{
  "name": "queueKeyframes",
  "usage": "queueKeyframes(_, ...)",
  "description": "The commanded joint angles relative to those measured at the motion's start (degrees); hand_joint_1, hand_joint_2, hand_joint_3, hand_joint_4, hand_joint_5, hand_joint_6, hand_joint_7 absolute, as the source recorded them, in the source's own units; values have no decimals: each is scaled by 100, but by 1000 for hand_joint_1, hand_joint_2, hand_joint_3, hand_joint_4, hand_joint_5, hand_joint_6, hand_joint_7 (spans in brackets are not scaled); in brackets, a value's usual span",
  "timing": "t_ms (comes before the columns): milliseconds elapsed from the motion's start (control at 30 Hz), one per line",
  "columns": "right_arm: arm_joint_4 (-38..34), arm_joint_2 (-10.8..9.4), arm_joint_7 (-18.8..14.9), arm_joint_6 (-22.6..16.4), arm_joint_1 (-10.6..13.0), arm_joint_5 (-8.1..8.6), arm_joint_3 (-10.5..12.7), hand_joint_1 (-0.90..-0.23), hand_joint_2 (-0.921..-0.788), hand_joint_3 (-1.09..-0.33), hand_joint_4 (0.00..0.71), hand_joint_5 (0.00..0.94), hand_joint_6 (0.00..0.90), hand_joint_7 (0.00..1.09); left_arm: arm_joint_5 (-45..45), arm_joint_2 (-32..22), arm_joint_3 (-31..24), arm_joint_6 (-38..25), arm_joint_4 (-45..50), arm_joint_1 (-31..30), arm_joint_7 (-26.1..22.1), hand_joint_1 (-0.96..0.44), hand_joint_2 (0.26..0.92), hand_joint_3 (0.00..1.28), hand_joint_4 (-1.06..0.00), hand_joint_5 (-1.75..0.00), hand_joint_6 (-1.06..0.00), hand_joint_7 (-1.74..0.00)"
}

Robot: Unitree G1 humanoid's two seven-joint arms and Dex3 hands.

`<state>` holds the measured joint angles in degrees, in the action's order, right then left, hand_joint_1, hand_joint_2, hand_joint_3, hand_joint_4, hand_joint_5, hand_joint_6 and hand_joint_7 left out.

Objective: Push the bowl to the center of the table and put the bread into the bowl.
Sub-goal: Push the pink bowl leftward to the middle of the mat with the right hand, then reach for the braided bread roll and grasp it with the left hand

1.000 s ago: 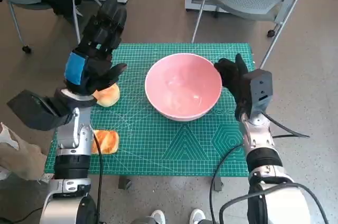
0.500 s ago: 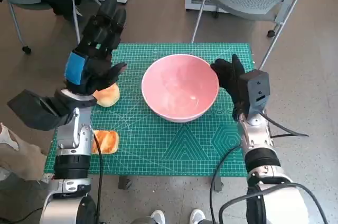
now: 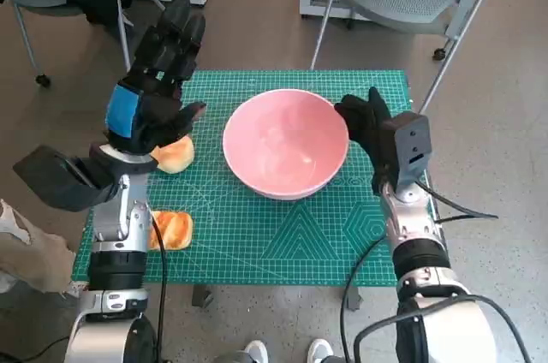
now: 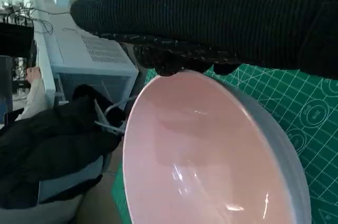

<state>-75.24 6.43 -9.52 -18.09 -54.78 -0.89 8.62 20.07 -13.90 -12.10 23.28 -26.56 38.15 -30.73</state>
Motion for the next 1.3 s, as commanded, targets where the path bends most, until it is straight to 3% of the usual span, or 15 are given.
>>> queueKeyframes(33, -38, -4, -62, 26, 28, -28, 2, -687, -921, -834, 163, 2, 63, 304, -59, -32, 0, 47, -27, -5, 5, -696, 921, 230, -64, 0, -175, -14)
queueKeyframes(333, 54, 172, -129, -65, -64, 32, 75, -705, -921, -827, 165, 2, 62, 308, -44, -40, -16, 30, 50, -66, 18, -694, 921, 230, -64, 0, -175, -15)
queueKeyframes(467, 239, 192, -119, -288, -167, 96, 109, -710, -921, -825, 166, 3, 63, 310, -12, -38, -27, -18, 149, -120, 32, -693, 921, 233, -63, 0, -174, -14)
queueKeyframes(600, 611, 84, -169, -860, -167, 224, 143, -717, -921, -818, 163, 1, 63, 314, 10, -23, -31, -33, 168, -136, 40, -692, 921, 235, -61, 0, -173, -14)
queueKeyframes(767, 1227, -57, -669, -1850, -55, 470, 129, -714, -921, -810, 144, 0, 60, 323, 28, 20, -16, -67, 139, -112, 60, -690, 921, 234, -61, 0, -173, -14)
queueKeyframes(900, 1854, -146, -1090, -2384, 81, 679, 30, -707, -921, -810, 137, 0, 51, 330, 19, 56, 6, -89, 137, -99, 75, -690, 921, 232, -62, -1, -174, -15)
queueKeyframes(1067, 2536, -192, -1396, -2691, 272, 825, -138, -717, -921, -794, 146, 2, 12, 411, -3, 70, 28, -94, 140, -86, 76, -692, 921, 230, -63, -1, -175, -16)
queueKeyframes(1300, 3051, -133, -1493, -2904, 472, 768, -362, -724, -921, -776, 154, 5, 2, 453, 18, 64, 46, -92, 162, -64, 19, -696, 921, 228, -67, -2, -174, -15)
